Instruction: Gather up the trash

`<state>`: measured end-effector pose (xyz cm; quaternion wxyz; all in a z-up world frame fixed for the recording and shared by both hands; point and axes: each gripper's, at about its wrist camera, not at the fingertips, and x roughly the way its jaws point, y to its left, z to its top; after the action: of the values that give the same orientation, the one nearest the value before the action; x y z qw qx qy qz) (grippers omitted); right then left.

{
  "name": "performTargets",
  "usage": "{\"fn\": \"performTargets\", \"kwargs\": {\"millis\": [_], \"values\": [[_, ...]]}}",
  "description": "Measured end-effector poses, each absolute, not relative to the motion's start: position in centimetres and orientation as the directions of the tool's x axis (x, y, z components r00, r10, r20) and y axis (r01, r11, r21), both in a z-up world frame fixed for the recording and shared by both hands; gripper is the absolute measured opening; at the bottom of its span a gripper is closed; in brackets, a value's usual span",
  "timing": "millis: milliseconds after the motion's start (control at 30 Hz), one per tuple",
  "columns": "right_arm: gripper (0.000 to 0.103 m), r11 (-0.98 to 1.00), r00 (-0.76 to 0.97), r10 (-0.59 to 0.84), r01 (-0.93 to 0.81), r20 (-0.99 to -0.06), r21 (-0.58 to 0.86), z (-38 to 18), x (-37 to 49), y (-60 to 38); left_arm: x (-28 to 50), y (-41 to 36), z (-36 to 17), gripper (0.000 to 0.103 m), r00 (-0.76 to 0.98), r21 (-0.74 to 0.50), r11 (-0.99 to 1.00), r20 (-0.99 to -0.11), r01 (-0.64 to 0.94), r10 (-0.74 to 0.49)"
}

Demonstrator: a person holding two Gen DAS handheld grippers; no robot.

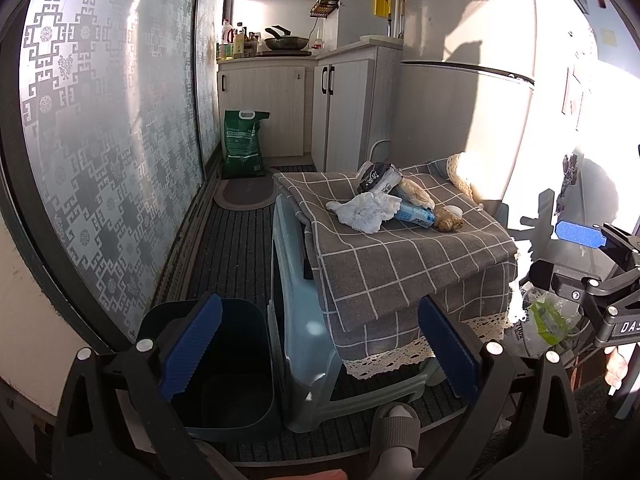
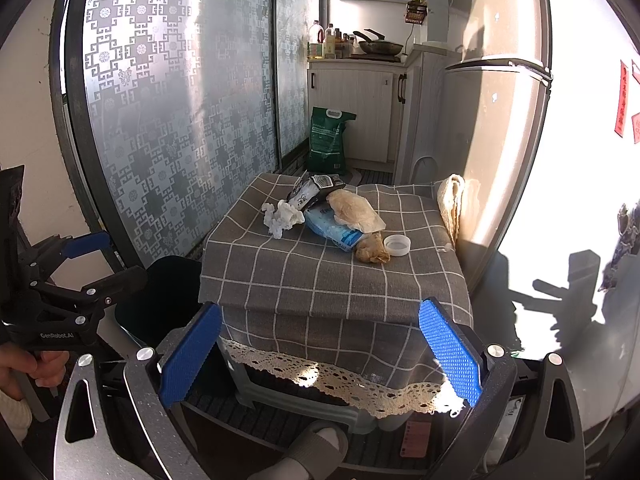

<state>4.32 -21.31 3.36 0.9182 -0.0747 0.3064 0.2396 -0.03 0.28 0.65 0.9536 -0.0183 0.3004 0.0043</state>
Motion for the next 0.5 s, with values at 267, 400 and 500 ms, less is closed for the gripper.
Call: {"fn": "performTargets", "kwargs": {"millis": [267, 400, 500], "values": [[0.1, 0.874, 0.697, 0.394, -0.486, -0.599, 0.009, 3.34, 4.36, -21.23, -0.09, 0.25, 0.6, 0.1, 0.821, -0.033, 0.999, -0.571, -0.02, -0.002], [0.1, 0.874, 0.696, 0.393, -0.486, -0.601, 0.009, 3.31, 4.35, -21.17, -0.06, 0.19, 0.83, 0.1, 0.821, -0.034, 0.999, -0.571, -0.02, -0.004], [0.1, 0.874, 0.696, 0.392, -0.486, -0.602, 0.008, 3.31, 4.22, -21.1, -0.07, 0.17, 0.72, 0.1, 0.821, -0.034, 0.999, -0.571, -0.02, -0.003]]}}
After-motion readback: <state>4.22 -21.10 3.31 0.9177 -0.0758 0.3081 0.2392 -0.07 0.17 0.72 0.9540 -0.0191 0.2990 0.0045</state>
